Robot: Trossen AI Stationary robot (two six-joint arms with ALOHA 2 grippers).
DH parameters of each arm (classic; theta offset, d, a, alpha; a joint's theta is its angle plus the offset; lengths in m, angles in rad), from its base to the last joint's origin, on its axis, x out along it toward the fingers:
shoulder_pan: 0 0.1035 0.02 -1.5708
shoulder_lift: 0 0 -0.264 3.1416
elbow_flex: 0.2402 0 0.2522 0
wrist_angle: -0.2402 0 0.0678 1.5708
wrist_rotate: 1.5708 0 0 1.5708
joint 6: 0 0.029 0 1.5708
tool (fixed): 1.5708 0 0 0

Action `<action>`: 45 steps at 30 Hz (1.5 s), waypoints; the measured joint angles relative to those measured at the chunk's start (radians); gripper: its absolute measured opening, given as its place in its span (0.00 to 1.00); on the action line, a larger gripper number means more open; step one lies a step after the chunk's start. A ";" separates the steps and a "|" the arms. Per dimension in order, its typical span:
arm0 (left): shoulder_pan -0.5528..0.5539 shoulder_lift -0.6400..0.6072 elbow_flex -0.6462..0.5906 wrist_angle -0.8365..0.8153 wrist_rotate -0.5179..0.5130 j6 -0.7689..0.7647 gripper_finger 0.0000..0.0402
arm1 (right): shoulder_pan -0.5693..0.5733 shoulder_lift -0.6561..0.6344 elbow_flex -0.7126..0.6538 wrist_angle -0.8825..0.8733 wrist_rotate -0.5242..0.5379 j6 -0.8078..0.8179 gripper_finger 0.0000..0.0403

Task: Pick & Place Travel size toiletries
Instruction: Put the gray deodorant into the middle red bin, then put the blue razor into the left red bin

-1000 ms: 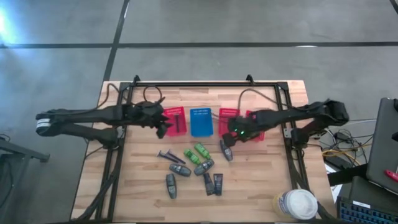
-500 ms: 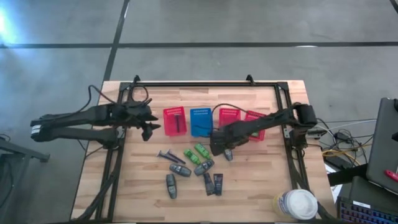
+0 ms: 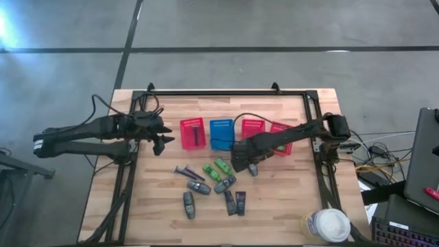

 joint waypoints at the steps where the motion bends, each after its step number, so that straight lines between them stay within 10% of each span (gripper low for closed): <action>1: 0.000 0.000 0.000 0.000 0.000 0.000 0.48 | 0.000 -0.029 0.007 -0.011 0.000 0.005 0.50; 10: 0.001 0.006 0.000 0.004 -0.003 0.003 0.48 | -0.176 -0.286 -0.008 -0.073 0.091 0.096 0.51; 18: 0.000 0.029 0.000 0.003 -0.003 -0.057 0.48 | -0.405 -0.181 -0.083 0.039 -0.058 -0.143 0.54; 29: -0.012 0.037 -0.053 -0.006 0.138 -0.151 0.48 | -0.386 -0.137 -0.073 0.037 0.019 -0.165 0.68; 36: -0.058 0.073 -0.110 0.000 0.373 0.141 0.48 | -0.346 -0.231 -0.070 0.032 0.022 -0.163 0.81; 45: -0.221 0.258 -0.155 0.120 0.355 0.176 0.48 | -0.303 -0.263 -0.070 -0.017 0.020 -0.207 0.84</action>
